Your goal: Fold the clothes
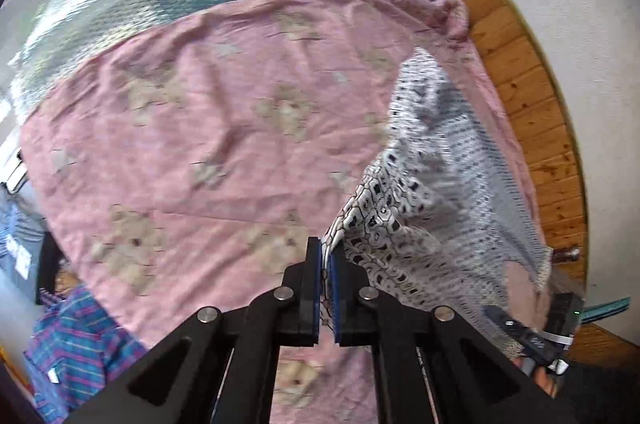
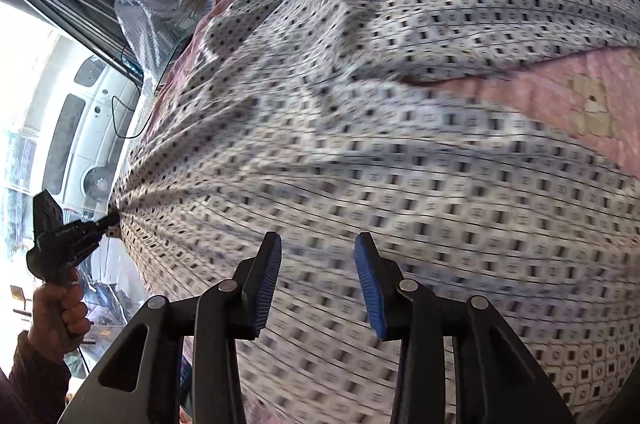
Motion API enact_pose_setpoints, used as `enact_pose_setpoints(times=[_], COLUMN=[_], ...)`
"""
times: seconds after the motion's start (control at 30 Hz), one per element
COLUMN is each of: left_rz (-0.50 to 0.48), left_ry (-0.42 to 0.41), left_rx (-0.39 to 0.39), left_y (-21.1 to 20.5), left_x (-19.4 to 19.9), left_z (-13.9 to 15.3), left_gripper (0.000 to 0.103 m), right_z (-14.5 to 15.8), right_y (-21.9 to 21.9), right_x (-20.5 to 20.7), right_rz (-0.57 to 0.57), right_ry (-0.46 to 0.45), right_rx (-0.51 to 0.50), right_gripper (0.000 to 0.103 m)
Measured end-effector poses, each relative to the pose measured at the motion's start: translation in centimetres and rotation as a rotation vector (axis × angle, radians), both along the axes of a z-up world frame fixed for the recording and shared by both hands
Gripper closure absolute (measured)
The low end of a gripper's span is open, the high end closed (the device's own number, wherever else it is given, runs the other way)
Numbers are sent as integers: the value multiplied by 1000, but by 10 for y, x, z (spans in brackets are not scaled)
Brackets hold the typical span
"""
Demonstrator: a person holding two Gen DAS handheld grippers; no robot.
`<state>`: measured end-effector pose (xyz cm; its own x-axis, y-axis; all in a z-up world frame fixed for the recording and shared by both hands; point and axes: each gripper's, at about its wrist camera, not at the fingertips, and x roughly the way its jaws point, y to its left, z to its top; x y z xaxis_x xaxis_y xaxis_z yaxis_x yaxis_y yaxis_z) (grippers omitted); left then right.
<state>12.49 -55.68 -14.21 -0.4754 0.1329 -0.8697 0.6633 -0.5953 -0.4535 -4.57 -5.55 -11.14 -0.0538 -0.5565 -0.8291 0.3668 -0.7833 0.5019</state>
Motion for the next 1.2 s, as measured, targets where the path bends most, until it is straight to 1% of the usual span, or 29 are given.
enact_pose_setpoints(times=[0.07,0.1,0.2,0.27,0.33,0.37,0.43,0.5,0.57,0.6,0.63,0.67,0.7,0.73,0.8,0.83,0.93,0.97,1.03,1.07,1.1,1.13,1.17,1.2], left_rz=[-8,-13,-59,-71,-73,-70,-65,-60,-54,-55,-63,-79,-97,-122,-171,-194,-242,-256,-270,-262,-256,-250,-247,-261], left_ry=[-69,-100,-113,-106,-87,-84,-82,-80,-76,-72,-66,-55,-45,-37,-33,-38,-112,-140,-193,-160,-158,-156,-156,-170], left_rx=[33,46,3,-4,26,33,39,34,25,25,27,30,33,41,54,59,40,30,16,21,31,42,50,38], left_y=[-8,-11,-1,1,-3,-7,-14,-19,-21,-21,-18,-14,-9,-1,14,22,36,40,43,41,38,36,33,33], left_x=[8,11,8,7,9,11,13,13,9,6,1,-7,-15,-23,-39,-46,-53,-54,-48,-43,-40,-37,-34,-34], left_z=[-26,-37,-38,-33,-31,-29,-22,-14,-5,-2,1,3,5,4,-1,-5,-30,-38,-54,-53,-54,-54,-54,-53], left_gripper=[97,97,96,93,92,91,91,90,90,90,90,90,90,90,90,90,90,90,90,90,90,90,90,90], right_z=[5,7,10,10,6,2,-10,-22,-29,-30,-31,-23,-12,-2,41,60,65,51,9,-13,-28,-41,-43,-33], right_y=[53,86,198,272,329,349,374,385,377,374,372,377,384,391,405,416,445,455,473,480,484,488,491,492], right_x=[-4,-7,-13,-13,-12,-14,-24,-37,-51,-57,-63,-64,-64,-64,-50,-36,-5,4,22,30,39,48,54,56], right_rz=[-107,-182,-454,-647,-782,-815,-834,-793,-728,-711,-699,-707,-722,-736,-787,-817,-832,-829,-805,-784,-769,-755,-756,-771], right_ry=[11,20,47,47,54,58,45,35,40,45,50,66,85,105,187,208,152,100,-30,-81,-119,-154,-162,-126], right_rx=[32,59,176,256,322,348,386,349,297,284,275,274,277,279,235,225,312,352,441,492,523,545,550,548], right_gripper=[62,60,57,55,53,51,51,51,51,56,81,97,99,100,100,100,100,100,99,98,95,88,85,80])
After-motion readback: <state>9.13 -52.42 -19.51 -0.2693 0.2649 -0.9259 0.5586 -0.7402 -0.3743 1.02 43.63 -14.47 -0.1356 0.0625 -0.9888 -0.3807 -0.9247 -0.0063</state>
